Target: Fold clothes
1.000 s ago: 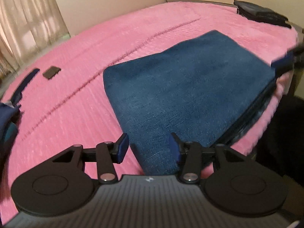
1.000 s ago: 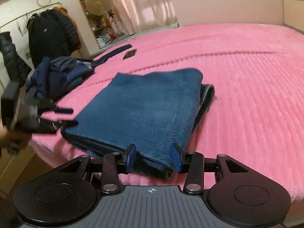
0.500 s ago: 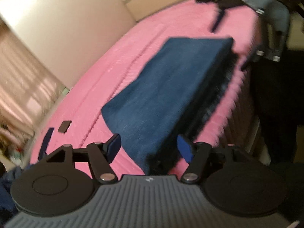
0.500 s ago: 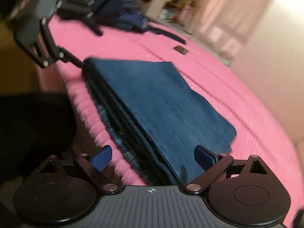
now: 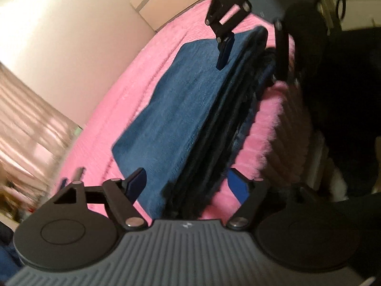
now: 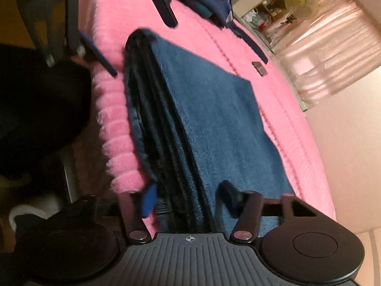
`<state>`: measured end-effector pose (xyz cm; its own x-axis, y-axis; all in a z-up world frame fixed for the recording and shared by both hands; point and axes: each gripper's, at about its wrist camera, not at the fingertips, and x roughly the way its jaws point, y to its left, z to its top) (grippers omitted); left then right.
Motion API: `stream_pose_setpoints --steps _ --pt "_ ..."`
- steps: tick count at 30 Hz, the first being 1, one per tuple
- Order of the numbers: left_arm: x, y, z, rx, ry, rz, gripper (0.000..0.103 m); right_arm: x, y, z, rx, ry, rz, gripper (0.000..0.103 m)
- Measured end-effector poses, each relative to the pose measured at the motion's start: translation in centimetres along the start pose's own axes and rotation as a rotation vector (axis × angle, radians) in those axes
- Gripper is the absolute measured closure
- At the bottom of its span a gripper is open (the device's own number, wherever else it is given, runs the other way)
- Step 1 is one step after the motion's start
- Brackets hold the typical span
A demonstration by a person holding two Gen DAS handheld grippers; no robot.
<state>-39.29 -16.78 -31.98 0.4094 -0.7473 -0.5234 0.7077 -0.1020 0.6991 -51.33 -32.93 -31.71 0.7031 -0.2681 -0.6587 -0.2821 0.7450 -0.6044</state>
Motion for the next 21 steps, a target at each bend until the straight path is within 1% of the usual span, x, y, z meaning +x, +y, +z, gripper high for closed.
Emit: stream_pose_setpoints --steps 1,3,7,9,11,12,13,14,15,16,17,18,19,21 --pt "0.4 -0.3 0.1 0.029 0.002 0.014 0.028 -0.2 -0.3 0.1 0.005 -0.006 0.004 0.063" --pt "1.1 -1.0 0.3 0.090 0.006 0.034 0.028 -0.5 -0.9 0.2 0.015 -0.019 0.013 0.065" --pt "2.8 -2.7 0.4 0.248 0.013 0.072 0.028 -0.9 -2.0 0.6 0.038 -0.039 0.012 0.065" --pt "3.7 -3.3 0.3 0.303 0.026 0.093 0.029 -1.1 -2.1 0.7 0.040 -0.045 0.008 0.065" --pt "4.4 -3.2 0.0 0.335 0.040 0.118 0.031 -1.5 -1.8 0.7 0.039 -0.050 0.006 0.065" --pt "4.7 -3.1 -0.1 0.350 0.048 0.130 0.035 -1.8 -1.4 0.6 0.036 -0.051 0.006 0.065" --pt "4.9 -2.9 -0.3 0.357 0.051 0.128 0.037 -2.0 -0.9 0.5 0.033 -0.051 0.005 0.065" --pt "5.0 -2.7 -0.5 0.362 0.052 0.119 0.043 -2.2 -0.6 0.4 0.030 -0.053 0.004 0.065" --pt "5.1 -2.5 -0.6 0.366 0.054 0.110 0.057 -2.1 -0.4 0.2 0.025 -0.056 0.000 0.065" --pt "5.1 -2.3 -0.7 0.362 0.057 0.095 0.064 -2.1 -0.1 0.0 0.020 -0.059 -0.003 0.065" --pt "5.0 -2.1 -0.6 0.354 0.057 0.082 0.070 -2.0 0.2 -0.1 0.011 -0.061 -0.008 0.065" --pt "4.8 -1.9 -0.6 0.346 0.056 0.071 0.073 -1.9 0.7 -0.3 -0.004 -0.059 -0.015 0.062" --pt "4.7 -1.4 -0.5 0.328 0.055 0.060 0.074 -1.8 1.2 -0.5 -0.018 -0.057 -0.022 0.054" --pt "4.5 -0.3 -0.2 0.282 0.053 0.038 0.076 -1.4 2.3 -0.9 -0.057 -0.052 -0.045 0.047"
